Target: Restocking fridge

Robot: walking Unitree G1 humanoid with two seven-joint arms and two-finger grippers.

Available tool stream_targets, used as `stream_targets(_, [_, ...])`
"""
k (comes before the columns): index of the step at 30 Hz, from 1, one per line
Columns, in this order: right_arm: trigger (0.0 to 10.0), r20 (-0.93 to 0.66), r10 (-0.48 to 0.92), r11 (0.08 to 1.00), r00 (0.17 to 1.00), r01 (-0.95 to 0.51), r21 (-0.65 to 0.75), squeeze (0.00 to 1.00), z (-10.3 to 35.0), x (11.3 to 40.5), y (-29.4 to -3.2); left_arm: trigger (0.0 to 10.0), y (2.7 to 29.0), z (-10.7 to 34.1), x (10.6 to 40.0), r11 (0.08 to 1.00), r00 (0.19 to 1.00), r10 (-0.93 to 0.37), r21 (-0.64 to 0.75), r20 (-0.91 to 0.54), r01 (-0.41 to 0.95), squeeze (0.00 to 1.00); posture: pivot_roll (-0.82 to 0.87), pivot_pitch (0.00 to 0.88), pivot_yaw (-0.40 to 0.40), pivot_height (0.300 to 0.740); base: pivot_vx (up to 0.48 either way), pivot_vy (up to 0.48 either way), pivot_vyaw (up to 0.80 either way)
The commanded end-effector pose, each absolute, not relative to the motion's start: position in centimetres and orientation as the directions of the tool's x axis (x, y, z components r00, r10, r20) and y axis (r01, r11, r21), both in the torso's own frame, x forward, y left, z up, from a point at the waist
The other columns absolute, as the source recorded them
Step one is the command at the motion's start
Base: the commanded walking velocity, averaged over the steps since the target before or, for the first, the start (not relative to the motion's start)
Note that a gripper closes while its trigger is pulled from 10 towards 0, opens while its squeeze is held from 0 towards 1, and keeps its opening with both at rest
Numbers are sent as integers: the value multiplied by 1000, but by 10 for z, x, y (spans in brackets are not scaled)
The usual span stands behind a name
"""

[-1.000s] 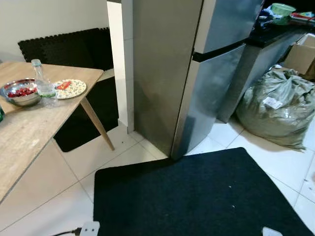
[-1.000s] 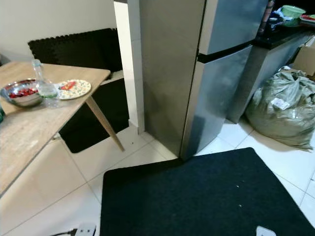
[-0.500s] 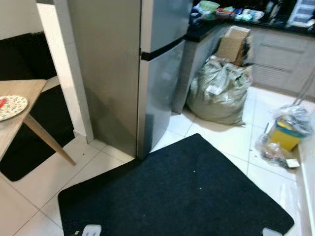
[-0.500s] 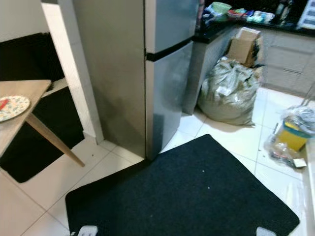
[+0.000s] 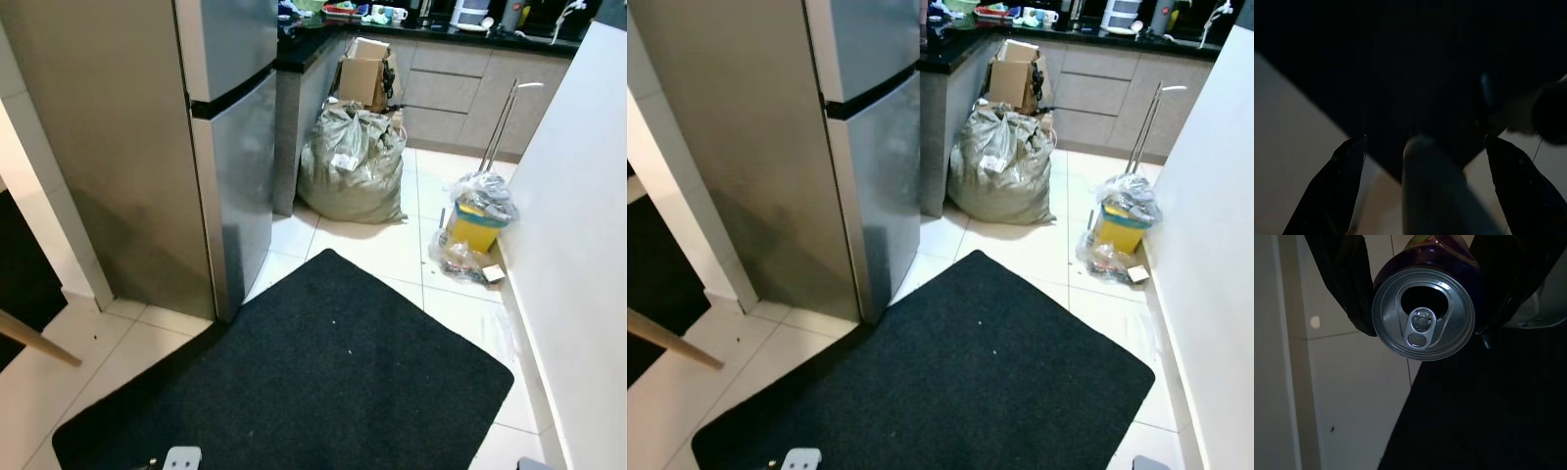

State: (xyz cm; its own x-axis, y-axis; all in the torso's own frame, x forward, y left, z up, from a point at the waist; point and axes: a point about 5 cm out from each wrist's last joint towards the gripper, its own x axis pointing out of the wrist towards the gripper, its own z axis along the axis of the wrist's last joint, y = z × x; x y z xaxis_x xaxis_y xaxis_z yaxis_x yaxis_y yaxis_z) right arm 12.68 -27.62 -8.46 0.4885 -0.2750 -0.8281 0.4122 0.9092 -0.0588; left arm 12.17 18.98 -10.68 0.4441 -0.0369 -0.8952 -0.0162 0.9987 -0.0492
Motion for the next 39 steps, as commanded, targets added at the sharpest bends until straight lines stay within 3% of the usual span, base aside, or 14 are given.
stream_targets(1, [10000,-824,-273,912,497,406,-57,0,-84,128,-276,10000,189,-108,119,998,425,-46,-56,-904,-11,0,-72,0,-31,740,0,0,0])
stream_targets(10, [10000,-828,-259,922,498,383,-58,0,-85,128,-273,10000,190,-109,116,999,409,-44,-53,-911,-10,0,-71,0,-29,740,157,0,0])
stream_targets(39, [10000,-837,-245,930,489,362,-61,0,-87,126,-269,10000,190,-107,122,997,416,-70,-68,-907,19,0,-80,0,-18,740,360,0,-47])
